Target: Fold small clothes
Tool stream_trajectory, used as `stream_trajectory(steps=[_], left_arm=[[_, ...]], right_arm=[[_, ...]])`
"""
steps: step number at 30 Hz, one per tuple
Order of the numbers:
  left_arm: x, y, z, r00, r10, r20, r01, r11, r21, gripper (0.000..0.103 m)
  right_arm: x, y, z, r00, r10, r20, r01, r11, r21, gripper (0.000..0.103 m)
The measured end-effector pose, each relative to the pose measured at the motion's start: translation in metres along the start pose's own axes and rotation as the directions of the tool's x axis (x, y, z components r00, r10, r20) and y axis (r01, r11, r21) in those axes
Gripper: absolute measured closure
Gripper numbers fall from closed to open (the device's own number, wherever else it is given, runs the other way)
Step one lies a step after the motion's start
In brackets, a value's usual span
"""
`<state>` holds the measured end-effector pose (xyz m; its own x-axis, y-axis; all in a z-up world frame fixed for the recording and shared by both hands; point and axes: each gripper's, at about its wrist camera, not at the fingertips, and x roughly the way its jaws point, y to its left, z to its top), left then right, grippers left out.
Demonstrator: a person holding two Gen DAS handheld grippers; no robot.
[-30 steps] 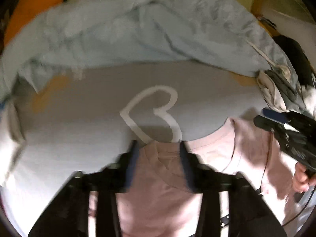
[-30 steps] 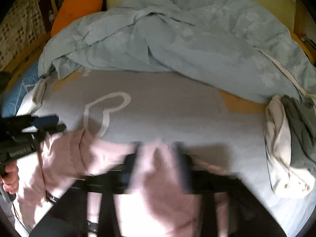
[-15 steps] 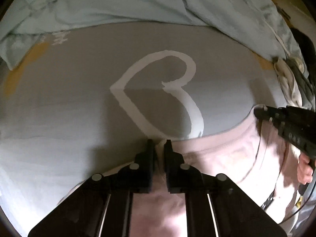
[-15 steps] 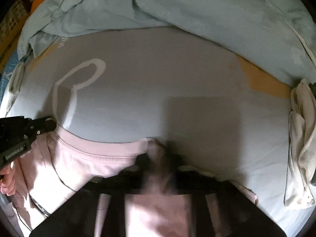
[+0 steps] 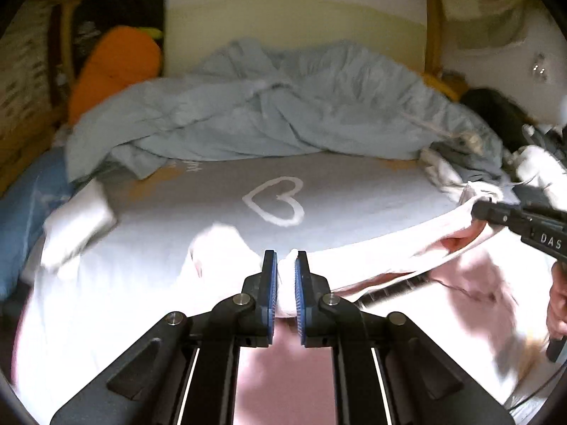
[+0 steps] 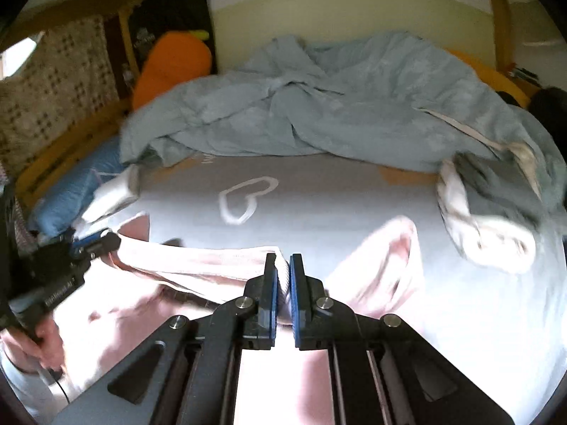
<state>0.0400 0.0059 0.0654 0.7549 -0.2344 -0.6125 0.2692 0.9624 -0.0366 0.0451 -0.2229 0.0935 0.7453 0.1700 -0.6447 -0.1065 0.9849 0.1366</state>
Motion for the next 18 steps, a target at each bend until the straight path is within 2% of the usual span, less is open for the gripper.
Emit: stream_trajectory(steps=[4, 7, 9, 12, 14, 16, 18], left_arm=[[-0.024, -0.009, -0.056, 1.0, -0.009, 0.008, 0.009, 0.996, -0.083, 0.094], [-0.028, -0.019, -0.09, 0.998, 0.053, 0.024, -0.052, 0.997, -0.062, 0.094], [-0.022, -0.02, -0.103, 0.999, 0.047, -0.014, -0.047, 0.996, -0.076, 0.094], [-0.015, -0.019, -0.116, 0.998, 0.054, -0.043, -0.058, 0.994, -0.095, 0.094], [-0.011, -0.017, -0.123, 0.997, 0.034, -0.07, -0.042, 0.992, -0.12, 0.092], [-0.019, -0.019, -0.128, 0.998, 0.032, -0.051, -0.038, 0.992, -0.12, 0.088], [-0.032, -0.024, -0.131, 0.998, 0.064, -0.01, -0.064, 0.994, -0.087, 0.079]], right_arm=[[-0.025, 0.012, -0.068, 0.995, -0.098, 0.036, 0.095, 0.993, 0.073, 0.097], [-0.021, 0.019, -0.111, 0.994, -0.108, 0.009, 0.106, 0.985, 0.138, 0.097], [-0.014, 0.018, -0.13, 0.99, -0.138, 0.0, 0.136, 0.979, 0.151, 0.097], [-0.007, 0.009, -0.151, 0.99, -0.139, -0.025, 0.142, 0.97, 0.197, 0.097], [-0.014, 0.006, -0.162, 0.987, -0.16, 0.019, 0.153, 0.966, 0.208, 0.096], [-0.022, 0.007, -0.169, 0.985, -0.164, 0.052, 0.15, 0.967, 0.204, 0.094], [-0.029, 0.008, -0.171, 0.983, -0.165, 0.077, 0.148, 0.971, 0.187, 0.084]])
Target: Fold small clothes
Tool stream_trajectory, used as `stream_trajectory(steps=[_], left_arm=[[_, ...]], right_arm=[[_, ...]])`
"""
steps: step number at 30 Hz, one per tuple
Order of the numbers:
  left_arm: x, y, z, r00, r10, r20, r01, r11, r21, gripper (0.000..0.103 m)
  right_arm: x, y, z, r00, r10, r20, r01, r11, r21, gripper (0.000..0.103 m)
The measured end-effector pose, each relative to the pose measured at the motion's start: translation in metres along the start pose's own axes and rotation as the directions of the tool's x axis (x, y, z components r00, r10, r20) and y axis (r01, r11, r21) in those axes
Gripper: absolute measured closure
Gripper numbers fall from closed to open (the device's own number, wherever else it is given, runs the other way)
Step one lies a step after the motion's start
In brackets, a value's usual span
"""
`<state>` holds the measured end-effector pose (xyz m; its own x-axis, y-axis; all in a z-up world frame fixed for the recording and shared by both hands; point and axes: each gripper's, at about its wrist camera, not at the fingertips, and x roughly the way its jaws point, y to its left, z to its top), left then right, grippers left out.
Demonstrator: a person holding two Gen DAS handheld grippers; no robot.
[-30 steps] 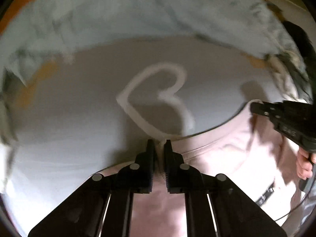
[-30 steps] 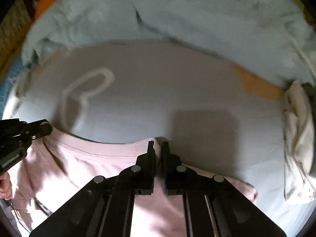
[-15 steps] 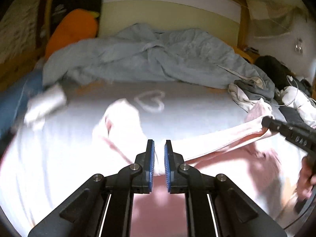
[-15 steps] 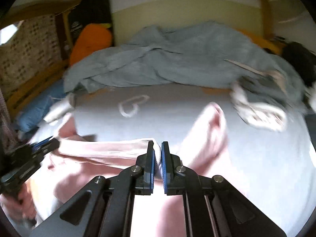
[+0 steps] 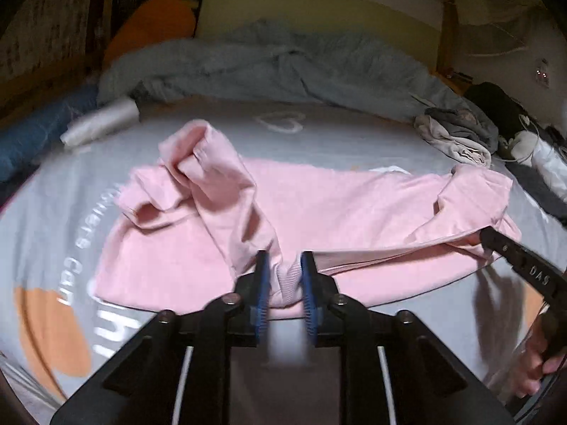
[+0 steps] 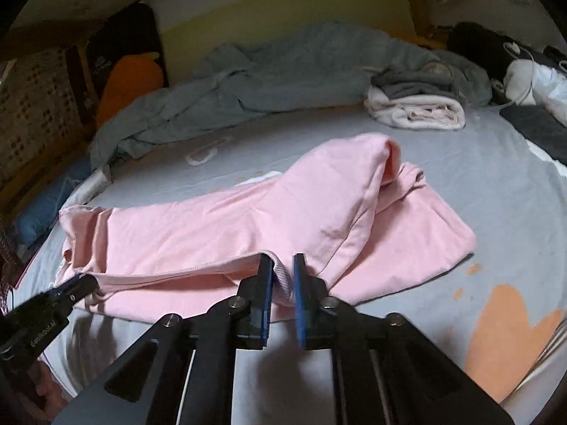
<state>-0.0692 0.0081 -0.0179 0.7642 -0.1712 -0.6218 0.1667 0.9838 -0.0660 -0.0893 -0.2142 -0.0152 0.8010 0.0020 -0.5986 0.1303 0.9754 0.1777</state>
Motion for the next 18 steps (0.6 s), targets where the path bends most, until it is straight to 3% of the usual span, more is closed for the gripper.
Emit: stream_trajectory(steps=[1, 5, 9, 14, 16, 18], left_arm=[[-0.005, -0.001, 0.001, 1.0, 0.012, 0.023, -0.012, 1.0, 0.014, 0.078], [-0.017, 0.006, 0.013, 0.994, 0.038, 0.107, -0.038, 0.999, 0.0, 0.068], [-0.027, 0.028, 0.029, 0.979, 0.049, 0.197, -0.034, 0.996, -0.08, 0.052], [-0.021, 0.057, 0.045, 0.982, 0.018, 0.189, 0.011, 0.988, -0.154, 0.044], [-0.011, 0.066, 0.05, 0.988, -0.01, 0.154, 0.039, 0.982, -0.185, 0.042], [0.005, 0.073, 0.051, 0.994, -0.047, 0.095, 0.067, 0.974, -0.217, 0.04]], right_arm=[[-0.004, -0.002, 0.002, 1.0, -0.004, 0.024, 0.004, 1.0, -0.001, 0.08], [-0.018, -0.015, 0.019, 0.993, -0.028, 0.117, 0.023, 0.999, 0.046, 0.05], [-0.025, -0.028, 0.037, 0.979, -0.088, 0.186, 0.078, 0.995, 0.06, 0.049], [-0.02, -0.045, 0.041, 0.983, -0.062, 0.17, 0.043, 0.993, 0.113, 0.047], [-0.017, -0.044, 0.041, 0.99, 0.002, 0.143, -0.017, 0.995, 0.1, 0.047], [-0.008, -0.038, 0.041, 0.993, 0.099, 0.057, -0.102, 0.994, 0.044, 0.038]])
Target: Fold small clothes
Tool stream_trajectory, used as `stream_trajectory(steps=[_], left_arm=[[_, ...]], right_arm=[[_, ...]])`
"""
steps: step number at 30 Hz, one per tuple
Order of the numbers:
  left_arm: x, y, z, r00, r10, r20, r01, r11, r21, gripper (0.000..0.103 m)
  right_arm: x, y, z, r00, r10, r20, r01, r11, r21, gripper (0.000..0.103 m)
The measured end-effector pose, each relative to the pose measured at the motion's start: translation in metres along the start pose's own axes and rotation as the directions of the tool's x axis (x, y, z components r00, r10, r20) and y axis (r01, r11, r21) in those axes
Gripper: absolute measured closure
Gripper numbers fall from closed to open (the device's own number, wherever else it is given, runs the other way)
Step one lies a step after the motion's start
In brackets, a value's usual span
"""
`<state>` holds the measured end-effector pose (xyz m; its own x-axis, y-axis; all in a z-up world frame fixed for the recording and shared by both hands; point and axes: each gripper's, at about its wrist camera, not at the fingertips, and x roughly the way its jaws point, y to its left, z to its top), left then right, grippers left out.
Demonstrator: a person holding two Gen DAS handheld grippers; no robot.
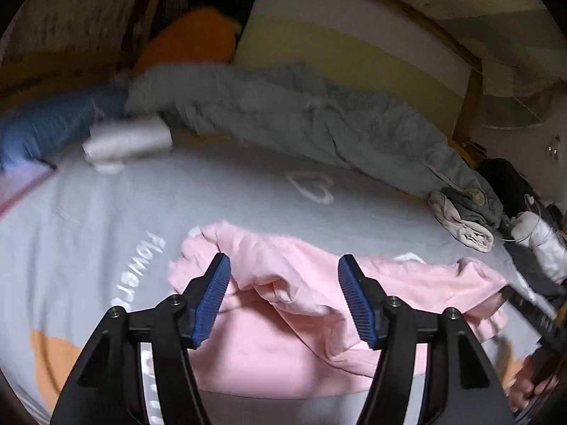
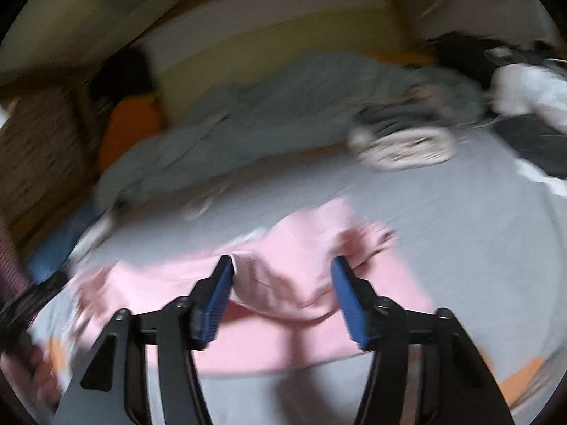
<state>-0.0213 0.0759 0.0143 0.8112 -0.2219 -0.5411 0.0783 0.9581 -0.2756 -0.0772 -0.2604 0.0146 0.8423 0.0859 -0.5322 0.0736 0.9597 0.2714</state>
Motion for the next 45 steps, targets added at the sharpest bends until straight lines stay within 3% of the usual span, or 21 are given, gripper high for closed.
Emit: stream_trajectory(steps=[2, 3, 5, 8, 11, 14, 16, 17, 18, 22, 25, 27, 29, 31, 32, 33, 36, 39, 43, 44, 45], left_arm=[[0.017, 0.003, -0.007, 0.997, 0.051, -0.064, -0.052, 0.999, -0.009, 0.04], [0.022, 0.006, -0.011, 0.995, 0.071, -0.071, -0.073, 0.997, -0.014, 0.041], [0.021, 0.017, -0.016, 0.999, 0.044, -0.003, -0.044, 0.997, -0.07, 0.056], [0.009, 0.029, -0.014, 0.996, -0.011, 0.094, 0.025, 0.988, -0.151, 0.059], [0.011, 0.031, -0.011, 0.997, 0.001, 0.077, 0.007, 0.994, -0.111, 0.102], [0.007, 0.042, -0.016, 0.996, 0.039, 0.086, -0.026, 0.988, -0.152, 0.103], [0.003, 0.051, -0.02, 0.995, 0.06, 0.082, -0.044, 0.983, -0.18, 0.103], [0.002, 0.054, -0.022, 0.995, 0.068, 0.076, -0.053, 0.981, -0.188, 0.103], [0.002, 0.057, -0.023, 0.995, 0.082, 0.065, -0.068, 0.979, -0.191, 0.103], [-0.001, 0.061, -0.023, 0.981, 0.192, 0.024, -0.186, 0.97, -0.154, 0.103], [0.012, 0.06, -0.03, 0.946, 0.32, -0.055, -0.323, 0.944, -0.065, 0.102], [0.02, 0.055, -0.037, 0.937, 0.345, -0.05, -0.346, 0.938, -0.021, 0.102], [0.017, 0.056, -0.033, 0.958, 0.281, -0.05, -0.284, 0.957, -0.053, 0.102], [0.005, 0.062, -0.025, 0.986, 0.164, -0.021, -0.165, 0.981, -0.099, 0.096], [0.001, 0.064, -0.019, 0.993, 0.115, -0.014, -0.116, 0.987, -0.107, 0.078], [-0.001, 0.064, -0.011, 0.996, 0.088, -0.013, -0.089, 0.99, -0.11, 0.062], [0.006, 0.061, 0.019, 0.996, 0.079, -0.032, -0.082, 0.993, -0.086, 0.06], [0.039, 0.057, 0.041, 0.985, 0.123, -0.12, -0.129, 0.99, -0.048, 0.057], [0.096, 0.058, 0.052, 0.949, 0.001, -0.314, -0.012, 0.999, -0.033, 0.055], [0.104, 0.06, 0.051, 0.943, -0.02, -0.333, 0.003, 0.999, -0.052, 0.056], [0.109, 0.063, 0.049, 0.943, -0.03, -0.332, 0.008, 0.998, -0.07, 0.059]], right_arm=[[0.007, 0.007, -0.006, 0.994, 0.057, -0.088, -0.061, 0.997, -0.038, 0.038], [0.004, 0.008, -0.009, 0.997, 0.035, -0.068, -0.038, 0.998, -0.042, 0.038], [-0.005, 0.005, -0.01, 0.999, -0.033, 0.016, 0.033, 0.999, -0.039, 0.038], [-0.007, -0.009, -0.002, 0.995, -0.075, 0.064, 0.073, 0.997, 0.028, 0.037], [0.012, -0.028, 0.007, 0.987, -0.153, 0.043, 0.149, 0.984, 0.097, 0.037], [0.036, -0.045, 0.011, 0.983, -0.182, -0.012, 0.182, 0.972, 0.146, 0.052], [0.05, -0.051, 0.013, 0.991, -0.115, -0.066, 0.125, 0.978, 0.17, 0.09], [0.054, -0.052, 0.014, 0.993, -0.076, -0.088, 0.09, 0.98, 0.178, 0.097], [0.053, -0.054, 0.014, 0.994, -0.066, -0.088, 0.082, 0.978, 0.192, 0.097], [0.025, -0.057, 0.015, 0.97, -0.242, 0.004, 0.238, 0.957, 0.164, 0.098], [0.025, -0.069, 0.004, 0.961, -0.266, -0.073, 0.275, 0.943, 0.186, 0.098], [0.036, -0.073, -0.008, 0.953, -0.27, -0.137, 0.292, 0.938, 0.186, 0.098], [0.032, -0.069, -0.01, 0.953, -0.28, -0.117, 0.298, 0.936, 0.185, 0.097], [0.024, -0.066, -0.006, 0.956, -0.279, -0.09, 0.291, 0.94, 0.176, 0.085], [0.016, -0.065, -0.001, 0.956, -0.288, -0.056, 0.293, 0.938, 0.184, 0.075], [0.009, -0.065, 0.004, 0.959, -0.282, -0.017, 0.28, 0.94, 0.193, 0.065], [-0.003, -0.064, 0.03, 0.968, -0.242, 0.074, 0.223, 0.954, 0.201, 0.046], [0.032, -0.068, 0.066, 0.997, -0.061, -0.046, 0.068, 0.984, 0.162, 0.044], [0.094, -0.07, 0.092, 0.976, -0.053, -0.212, 0.068, 0.995, 0.068, 0.044], [0.11, -0.071, 0.093, 0.96, -0.085, -0.265, 0.099, 0.994, 0.042, 0.052], [0.122, -0.074, 0.091, 0.946, -0.101, -0.307, 0.117, 0.993, 0.032, 0.07]])
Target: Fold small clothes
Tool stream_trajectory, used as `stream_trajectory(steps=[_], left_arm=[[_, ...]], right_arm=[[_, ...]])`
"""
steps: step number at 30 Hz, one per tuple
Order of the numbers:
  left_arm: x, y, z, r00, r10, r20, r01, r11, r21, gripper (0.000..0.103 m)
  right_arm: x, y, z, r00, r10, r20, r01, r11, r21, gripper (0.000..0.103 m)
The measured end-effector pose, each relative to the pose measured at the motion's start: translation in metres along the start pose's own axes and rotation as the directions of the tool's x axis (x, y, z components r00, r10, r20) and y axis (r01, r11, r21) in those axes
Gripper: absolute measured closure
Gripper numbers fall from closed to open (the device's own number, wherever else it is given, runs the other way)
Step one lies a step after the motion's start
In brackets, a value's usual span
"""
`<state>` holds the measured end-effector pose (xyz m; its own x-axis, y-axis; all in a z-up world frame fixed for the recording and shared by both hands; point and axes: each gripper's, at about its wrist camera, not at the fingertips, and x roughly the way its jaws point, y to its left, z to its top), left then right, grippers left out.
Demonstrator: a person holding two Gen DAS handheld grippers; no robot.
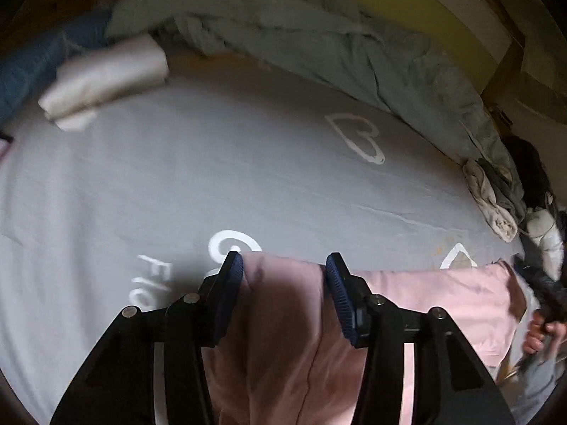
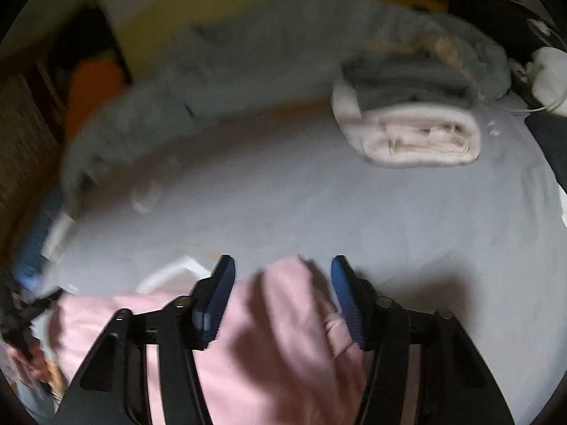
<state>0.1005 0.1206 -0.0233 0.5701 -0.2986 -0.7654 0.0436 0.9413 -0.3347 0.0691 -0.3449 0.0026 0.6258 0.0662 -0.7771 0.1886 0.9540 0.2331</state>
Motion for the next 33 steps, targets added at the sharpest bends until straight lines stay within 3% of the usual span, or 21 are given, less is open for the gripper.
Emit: stream_trajectory(steps=[2, 3, 4, 8, 10, 12, 14, 16, 17, 18, 19, 20, 21, 23, 25, 26, 27, 29, 31, 33], left_arm=[[0.003, 0.005, -0.005, 0.999, -0.02, 0.038, 0.021, 0.999, -0.033, 0.07], [0.004, 0.007, -0.007, 0.998, -0.038, 0.05, 0.04, 0.998, -0.046, 0.09], [0.004, 0.01, -0.01, 0.996, -0.058, 0.067, 0.062, 0.997, -0.054, 0.099], [-0.01, 0.008, -0.006, 0.985, -0.039, 0.169, 0.051, 0.997, -0.065, 0.099], [-0.016, 0.002, 0.002, 0.982, 0.02, 0.189, -0.01, 0.998, -0.056, 0.099], [-0.023, -0.003, 0.013, 0.969, 0.06, 0.239, -0.057, 0.998, -0.019, 0.102], [-0.02, 0.0, 0.023, 0.963, 0.12, 0.241, -0.123, 0.992, -0.003, 0.102], [-0.005, 0.013, 0.026, 0.97, 0.161, 0.18, -0.164, 0.987, -0.003, 0.103], [0.004, 0.02, 0.024, 0.971, 0.186, 0.148, -0.188, 0.982, 0.002, 0.103], [0.012, 0.026, 0.021, 0.972, 0.199, 0.121, -0.2, 0.98, -0.003, 0.103], [0.015, 0.033, 0.016, 0.979, 0.169, 0.11, -0.167, 0.985, -0.029, 0.103], [0.013, 0.039, 0.012, 0.985, 0.131, 0.114, -0.125, 0.99, -0.06, 0.103], [0.009, 0.042, 0.012, 0.987, 0.097, 0.125, -0.087, 0.993, -0.082, 0.103], [-0.005, 0.042, 0.013, 0.983, 0.079, 0.167, -0.066, 0.994, -0.085, 0.103], [-0.022, 0.034, 0.012, 0.977, 0.061, 0.206, -0.051, 0.997, -0.054, 0.098], [-0.031, 0.028, 0.011, 0.975, 0.033, 0.22, -0.025, 0.999, -0.035, 0.088], [-0.04, 0.022, 0.009, 0.974, 0.002, 0.227, 0.001, 1.0, -0.016, 0.071], [-0.055, 0.008, 0.0, 0.973, -0.023, 0.231, 0.018, 1.0, 0.025, 0.048], [-0.059, -0.006, -0.012, 0.978, -0.001, 0.209, -0.016, 0.997, 0.077, 0.044], [-0.049, -0.016, -0.025, 0.982, 0.09, 0.165, -0.11, 0.987, 0.114, 0.044]], right_arm=[[0.017, -0.004, -0.001, 0.999, -0.004, -0.04, 0.005, 1.0, 0.024, 0.087], [0.019, -0.005, -0.002, 0.999, 0.014, -0.029, -0.013, 0.999, 0.03, 0.094], [0.018, -0.005, -0.002, 1.0, 0.021, -0.014, -0.02, 0.999, 0.026, 0.096], [-0.007, -0.014, -0.012, 0.99, 0.0, 0.138, -0.015, 0.994, 0.108, 0.099], [-0.023, -0.021, -0.017, 0.975, 0.044, 0.219, -0.085, 0.98, 0.182, 0.099], [-0.03, -0.019, -0.011, 0.954, 0.091, 0.284, -0.143, 0.975, 0.169, 0.099], [-0.018, -0.011, -0.002, 0.966, 0.015, 0.257, -0.051, 0.989, 0.135, 0.099], [0.009, -0.016, -0.004, 0.986, -0.021, 0.165, -0.004, 0.988, 0.151, 0.098], [0.017, -0.02, -0.007, 0.991, -0.034, 0.132, 0.012, 0.986, 0.165, 0.095], [0.023, -0.026, -0.012, 0.993, -0.042, 0.108, 0.022, 0.983, 0.185, 0.083], [0.021, -0.031, -0.017, 0.993, -0.044, 0.106, 0.02, 0.976, 0.216, 0.076], [0.012, -0.035, -0.019, 0.99, -0.046, 0.13, 0.013, 0.97, 0.243, 0.058], [0.0, -0.039, -0.02, 0.985, -0.064, 0.16, 0.021, 0.967, 0.255, 0.047], [-0.029, -0.045, -0.024, 0.965, -0.115, 0.234, 0.053, 0.965, 0.257, 0.047], [-0.053, -0.056, -0.031, 0.961, -0.07, 0.268, -0.008, 0.96, 0.279, 0.047], [-0.059, -0.063, -0.036, 0.962, -0.002, 0.273, -0.081, 0.953, 0.292, 0.047], [-0.061, -0.068, -0.041, 0.962, 0.064, 0.266, -0.145, 0.944, 0.296, 0.047], [-0.059, -0.069, -0.052, 0.96, 0.165, 0.225, -0.225, 0.935, 0.275, 0.05], [-0.051, -0.061, -0.058, 0.977, 0.135, 0.166, -0.171, 0.959, 0.227, 0.055], [-0.043, -0.056, -0.065, 0.996, -0.027, 0.089, 0.01, 0.981, 0.193, 0.058]])
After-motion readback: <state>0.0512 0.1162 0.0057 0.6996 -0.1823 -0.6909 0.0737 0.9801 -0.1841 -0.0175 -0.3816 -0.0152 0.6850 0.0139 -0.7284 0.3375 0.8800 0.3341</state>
